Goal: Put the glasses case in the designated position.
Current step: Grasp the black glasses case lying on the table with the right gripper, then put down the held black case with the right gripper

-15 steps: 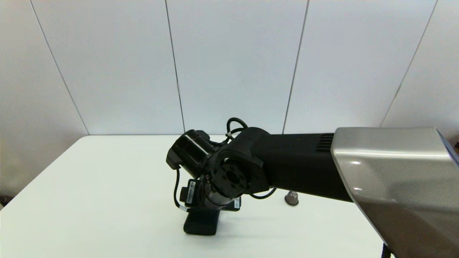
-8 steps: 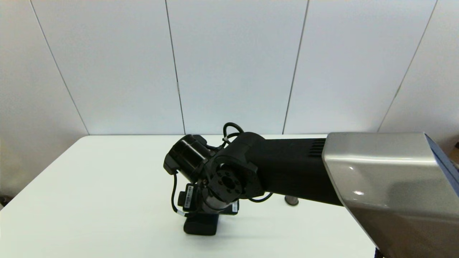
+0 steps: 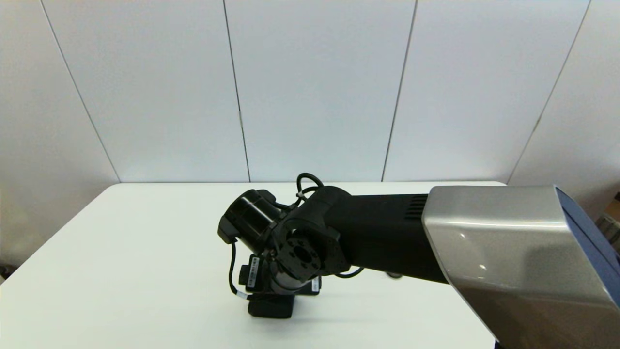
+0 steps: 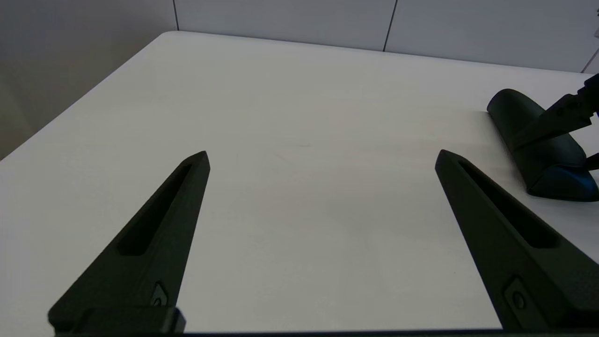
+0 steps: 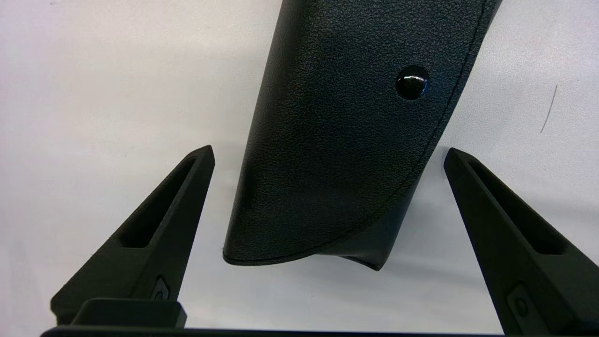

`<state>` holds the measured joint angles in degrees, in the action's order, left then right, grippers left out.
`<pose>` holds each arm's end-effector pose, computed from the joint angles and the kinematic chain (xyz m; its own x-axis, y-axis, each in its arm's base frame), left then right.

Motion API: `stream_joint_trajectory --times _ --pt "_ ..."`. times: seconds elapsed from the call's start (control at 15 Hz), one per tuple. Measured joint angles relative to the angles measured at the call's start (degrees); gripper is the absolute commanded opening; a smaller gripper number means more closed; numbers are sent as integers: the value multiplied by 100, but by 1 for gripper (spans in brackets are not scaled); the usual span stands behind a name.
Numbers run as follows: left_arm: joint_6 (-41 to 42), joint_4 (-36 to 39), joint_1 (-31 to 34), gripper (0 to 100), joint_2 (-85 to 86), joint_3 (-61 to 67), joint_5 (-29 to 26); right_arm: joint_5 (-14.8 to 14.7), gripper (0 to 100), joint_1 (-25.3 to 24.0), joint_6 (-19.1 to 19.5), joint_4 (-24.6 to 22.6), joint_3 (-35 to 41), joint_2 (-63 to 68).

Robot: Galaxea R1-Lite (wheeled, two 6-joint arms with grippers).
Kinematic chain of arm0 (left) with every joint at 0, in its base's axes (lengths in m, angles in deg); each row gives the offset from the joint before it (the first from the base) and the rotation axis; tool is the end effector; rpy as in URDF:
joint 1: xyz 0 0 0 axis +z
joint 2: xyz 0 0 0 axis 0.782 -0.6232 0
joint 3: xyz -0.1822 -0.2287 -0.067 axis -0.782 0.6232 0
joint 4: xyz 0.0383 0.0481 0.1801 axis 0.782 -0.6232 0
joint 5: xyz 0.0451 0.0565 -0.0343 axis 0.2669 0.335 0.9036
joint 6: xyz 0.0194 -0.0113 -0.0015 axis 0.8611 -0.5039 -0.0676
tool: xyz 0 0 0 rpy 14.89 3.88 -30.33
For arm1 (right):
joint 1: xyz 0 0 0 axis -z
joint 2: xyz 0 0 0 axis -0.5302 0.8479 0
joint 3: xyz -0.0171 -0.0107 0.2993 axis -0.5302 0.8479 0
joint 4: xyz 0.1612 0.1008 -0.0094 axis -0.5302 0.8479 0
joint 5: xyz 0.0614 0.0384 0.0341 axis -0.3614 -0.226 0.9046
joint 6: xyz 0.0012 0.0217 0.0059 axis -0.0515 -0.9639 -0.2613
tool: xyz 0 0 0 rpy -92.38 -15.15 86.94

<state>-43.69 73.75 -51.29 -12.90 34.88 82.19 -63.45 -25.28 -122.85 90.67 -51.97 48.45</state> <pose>-0.0228 0.0004 0.0766 0.9996 0.0250 0.0105 -0.0242 0.9976 -0.0651 0.2463 0.3754 0.1258 0.4138 0.2828 -0.8653 -0.1194 0.9592 0.2563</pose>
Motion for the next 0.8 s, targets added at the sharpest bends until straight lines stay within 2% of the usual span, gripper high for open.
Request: stream_joint_trajectory --times 0.8 --pt "-2 -2 0 100 0 0 5 35 0 16 26 0 2 13"
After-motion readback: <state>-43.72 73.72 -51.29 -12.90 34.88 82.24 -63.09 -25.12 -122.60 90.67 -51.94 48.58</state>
